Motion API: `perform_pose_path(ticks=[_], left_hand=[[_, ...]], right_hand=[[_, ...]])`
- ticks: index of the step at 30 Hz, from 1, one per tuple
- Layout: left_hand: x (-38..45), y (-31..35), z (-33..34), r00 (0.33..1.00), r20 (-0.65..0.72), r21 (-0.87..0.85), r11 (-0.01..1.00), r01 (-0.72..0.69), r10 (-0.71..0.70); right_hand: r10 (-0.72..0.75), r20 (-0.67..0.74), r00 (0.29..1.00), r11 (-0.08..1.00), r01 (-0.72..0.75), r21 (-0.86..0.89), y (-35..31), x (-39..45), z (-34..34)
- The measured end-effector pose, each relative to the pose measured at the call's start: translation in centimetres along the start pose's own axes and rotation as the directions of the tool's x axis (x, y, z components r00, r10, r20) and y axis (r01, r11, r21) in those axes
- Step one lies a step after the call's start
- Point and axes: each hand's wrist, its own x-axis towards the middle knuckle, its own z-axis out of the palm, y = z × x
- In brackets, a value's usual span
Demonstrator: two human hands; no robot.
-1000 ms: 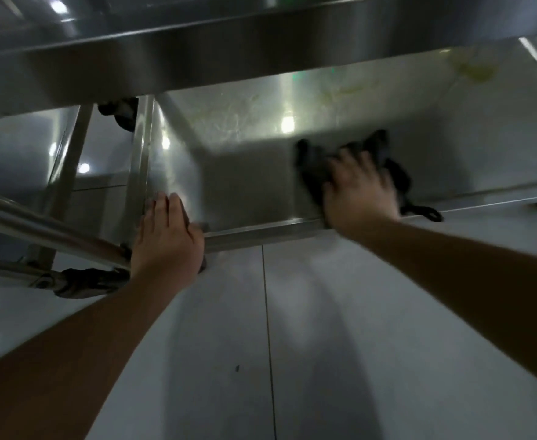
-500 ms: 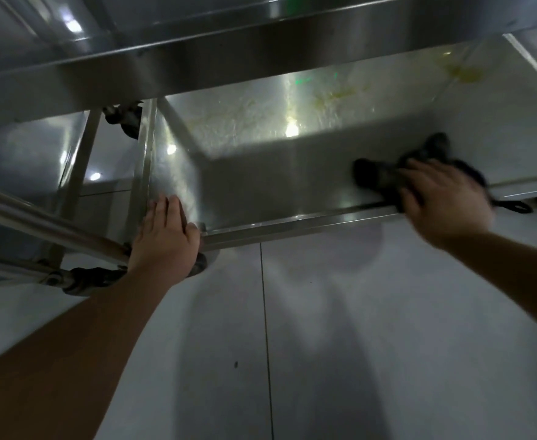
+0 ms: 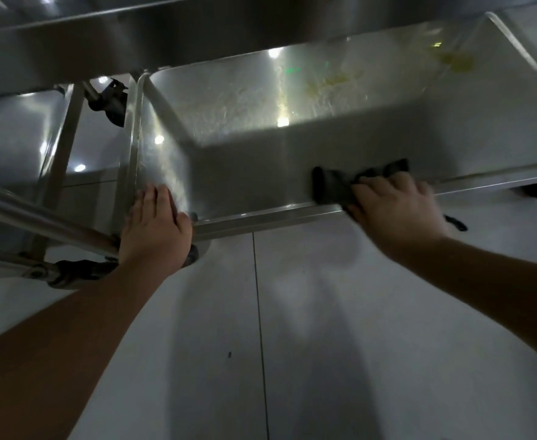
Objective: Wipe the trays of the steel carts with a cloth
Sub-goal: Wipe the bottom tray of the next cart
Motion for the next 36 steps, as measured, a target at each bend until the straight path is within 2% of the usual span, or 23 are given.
perform_pose_path(ticks=[3, 5, 7, 10, 12, 15, 17, 19, 21, 23, 24, 26, 30, 34, 36], left_hand=[[0.0, 0.1, -0.3, 1.0, 0.004, 0.036, 0.999, -0.013, 0.013], [0.0, 0.2, -0.7, 0.999, 0.02, 0.075, 0.997, -0.03, 0.028], [0.1, 0.4, -1.3, 0.998, 0.046, 0.116, 0.992, -0.042, 0.037], [0.2, 1.1, -2.4, 0.994, 0.107, 0.162, 0.987, -0.025, 0.007], [-0.9, 1.7, -3.2, 0.989, 0.13, 0.151, 0.985, -0.084, 0.065], [-5.3, 2.5, -4.8, 0.959, 0.197, 0.137, 0.963, -0.234, 0.205], [-9.2, 2.8, -6.3, 0.925, 0.316, 0.164, 0.948, -0.273, 0.212], [-12.9, 3.0, -8.3, 0.871, 0.451, 0.149, 0.946, -0.289, 0.195], [-16.2, 3.3, -11.0, 0.815, 0.544, 0.12, 0.943, -0.311, 0.2], [-18.7, 3.6, -14.1, 0.771, 0.605, 0.113, 0.937, -0.33, 0.198], [-19.7, 3.9, -15.7, 0.754, 0.63, 0.109, 0.939, -0.325, 0.188], [-21.4, 4.6, -19.5, 0.731, 0.663, 0.09, 0.953, -0.289, 0.159], [-23.7, 6.8, -29.0, 0.717, 0.697, 0.106, 0.986, -0.13, 0.02], [-25.3, 9.5, -38.0, 0.677, 0.734, 0.115, 0.992, -0.049, -0.051], [-25.9, 11.0, -42.0, 0.684, 0.727, 0.116, 0.992, -0.049, -0.052]], right_hand=[[-0.297, 0.047, 0.954, 0.955, 0.296, 0.035, -4.4, 0.5, -1.0], [-0.425, 0.098, 0.9, 0.905, 0.426, 0.018, -6.3, 1.1, -1.7], [-0.484, 0.126, 0.866, 0.873, 0.487, 0.01, -7.4, 1.6, -2.7], [-0.485, 0.223, 0.846, 0.869, 0.495, 0.01, -7.4, 2.2, -4.4], [-0.471, 0.294, 0.832, 0.867, 0.499, -0.021, -7.2, 2.0, -5.3], [-0.388, 0.385, 0.838, 0.903, 0.43, -0.026, -7.2, -0.2, -6.0], [-0.294, 0.503, 0.813, 0.944, 0.329, 0.019, -7.6, -2.6, -6.8], [-0.225, 0.64, 0.735, 0.969, 0.24, 0.065, -8.2, -5.4, -8.2], [-0.18, 0.762, 0.622, 0.983, 0.131, 0.125, -8.4, -7.8, -10.1], [-0.155, 0.835, 0.528, 0.985, 0.014, 0.173, -8.6, -9.9, -12.7], [-0.147, 0.849, 0.507, 0.983, -0.022, 0.183, -8.7, -10.8, -14.3], [-0.117, 0.852, 0.511, 0.983, -0.062, 0.172, -8.4, -12.7, -18.1], [0.002, 0.807, 0.591, 0.997, -0.068, 0.048, -6.6, -15.1, -27.8], [0.026, 0.815, 0.579, 0.999, -0.045, 0.0, -4.6, -15.4, -37.9], [-0.003, 0.814, 0.581, 1.0, -0.013, 0.013, -3.3, -15.1, -42.2]])
